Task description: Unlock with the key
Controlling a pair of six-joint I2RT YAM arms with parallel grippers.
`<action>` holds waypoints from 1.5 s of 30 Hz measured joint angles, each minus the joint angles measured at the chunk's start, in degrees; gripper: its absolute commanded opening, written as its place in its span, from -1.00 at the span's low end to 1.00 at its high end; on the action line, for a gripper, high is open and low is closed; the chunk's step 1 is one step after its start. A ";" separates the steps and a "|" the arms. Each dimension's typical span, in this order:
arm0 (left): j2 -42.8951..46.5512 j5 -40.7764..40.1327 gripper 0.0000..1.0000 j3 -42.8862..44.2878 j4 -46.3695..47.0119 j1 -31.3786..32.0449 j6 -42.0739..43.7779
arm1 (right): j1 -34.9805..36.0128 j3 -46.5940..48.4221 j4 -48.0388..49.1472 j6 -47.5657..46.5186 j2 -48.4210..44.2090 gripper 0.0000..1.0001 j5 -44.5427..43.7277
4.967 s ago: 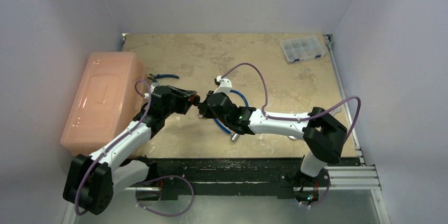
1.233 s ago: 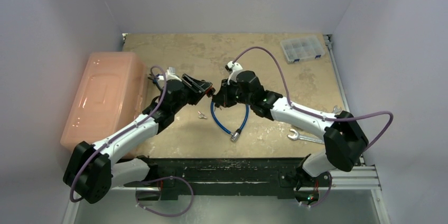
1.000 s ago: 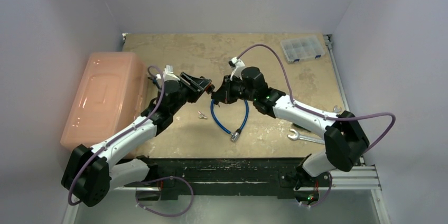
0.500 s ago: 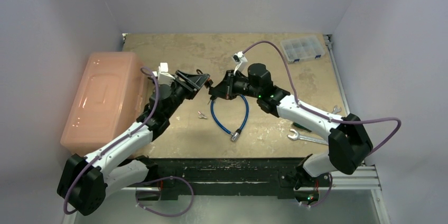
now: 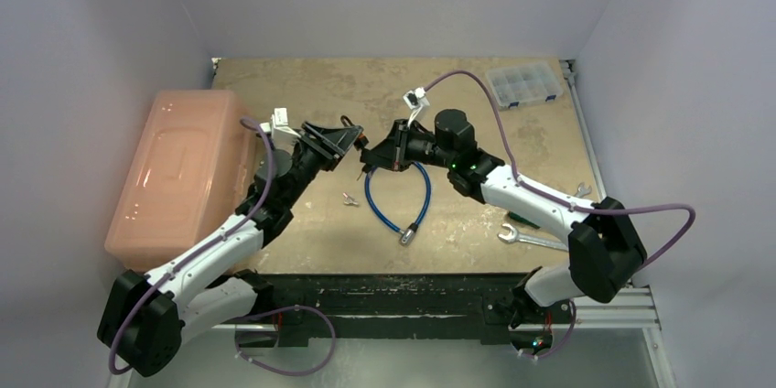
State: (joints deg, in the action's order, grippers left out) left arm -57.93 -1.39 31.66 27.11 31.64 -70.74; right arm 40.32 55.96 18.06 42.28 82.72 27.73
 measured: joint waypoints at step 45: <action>-6.78 4.02 -1.00 -0.50 -9.49 3.69 -12.11 | 7.58 -4.94 -16.28 -21.97 -14.23 0.54 -28.28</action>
State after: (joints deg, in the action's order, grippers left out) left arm -64.71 2.63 31.16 17.63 35.33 -82.85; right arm 47.90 51.03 1.78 20.32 68.49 -0.56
